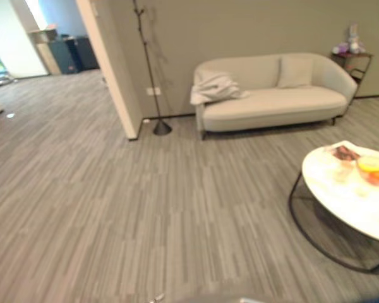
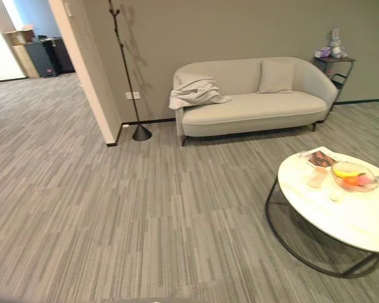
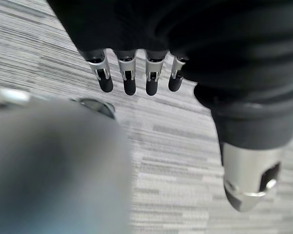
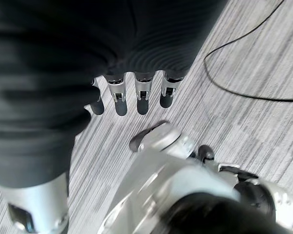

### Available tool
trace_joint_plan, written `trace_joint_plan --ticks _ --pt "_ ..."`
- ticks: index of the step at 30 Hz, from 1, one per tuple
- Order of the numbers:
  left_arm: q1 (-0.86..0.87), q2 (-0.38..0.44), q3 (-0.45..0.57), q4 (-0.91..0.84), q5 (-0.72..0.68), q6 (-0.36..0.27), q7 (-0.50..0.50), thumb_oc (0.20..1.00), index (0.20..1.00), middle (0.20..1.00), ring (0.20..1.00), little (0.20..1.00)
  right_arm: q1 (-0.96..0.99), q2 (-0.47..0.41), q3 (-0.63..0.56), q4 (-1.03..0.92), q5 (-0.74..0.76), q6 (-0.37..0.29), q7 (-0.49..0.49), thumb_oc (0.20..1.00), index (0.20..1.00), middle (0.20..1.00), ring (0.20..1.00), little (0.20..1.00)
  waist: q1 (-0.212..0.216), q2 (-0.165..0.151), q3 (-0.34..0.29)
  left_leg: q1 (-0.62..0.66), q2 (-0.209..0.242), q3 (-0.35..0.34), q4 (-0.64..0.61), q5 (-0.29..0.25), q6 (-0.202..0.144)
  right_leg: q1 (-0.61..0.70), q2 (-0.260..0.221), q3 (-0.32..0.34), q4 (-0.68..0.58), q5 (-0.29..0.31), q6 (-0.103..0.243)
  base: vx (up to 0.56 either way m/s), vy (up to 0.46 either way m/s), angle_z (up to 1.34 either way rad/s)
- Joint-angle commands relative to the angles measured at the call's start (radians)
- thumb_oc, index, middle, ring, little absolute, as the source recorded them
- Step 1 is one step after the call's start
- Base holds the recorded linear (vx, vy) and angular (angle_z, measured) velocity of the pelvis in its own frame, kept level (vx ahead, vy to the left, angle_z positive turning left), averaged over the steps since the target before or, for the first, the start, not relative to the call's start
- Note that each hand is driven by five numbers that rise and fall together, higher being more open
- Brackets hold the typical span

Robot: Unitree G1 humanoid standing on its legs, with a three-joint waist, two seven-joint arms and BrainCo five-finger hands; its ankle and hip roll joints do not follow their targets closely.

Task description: Hang the clothes on the sofa on the clothes rack.

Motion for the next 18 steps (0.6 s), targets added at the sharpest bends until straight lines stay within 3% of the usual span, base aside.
trace_joint_plan --ticks 1,18 --pt "-0.055 -0.064 0.021 0.015 0.047 -0.019 -0.016 1.000 1.000 1.000 1.000 1.000 -0.065 0.016 0.011 0.110 -0.017 0.004 0.005 1.000 1.000 1.000 1.000 1.000 -0.039 -0.010 0.046 0.013 0.005 -0.068 -0.049 0.012 -0.042 0.094 -0.025 -0.049 -0.210 0.118 0.060 0.00 -0.009 -0.06" --pt "-0.052 -0.060 0.007 0.035 0.087 -0.012 -0.022 1.000 1.000 1.000 1.000 1.000 -0.093 0.018 0.089 0.077 -0.122 -0.008 0.018 1.000 1.000 1.000 1.000 1.000 -0.027 -0.011 0.036 0.006 0.013 -0.078 -0.042 0.014 -0.047 0.101 -0.023 -0.063 -0.212 0.112 0.056 0.00 -0.002 0.00"
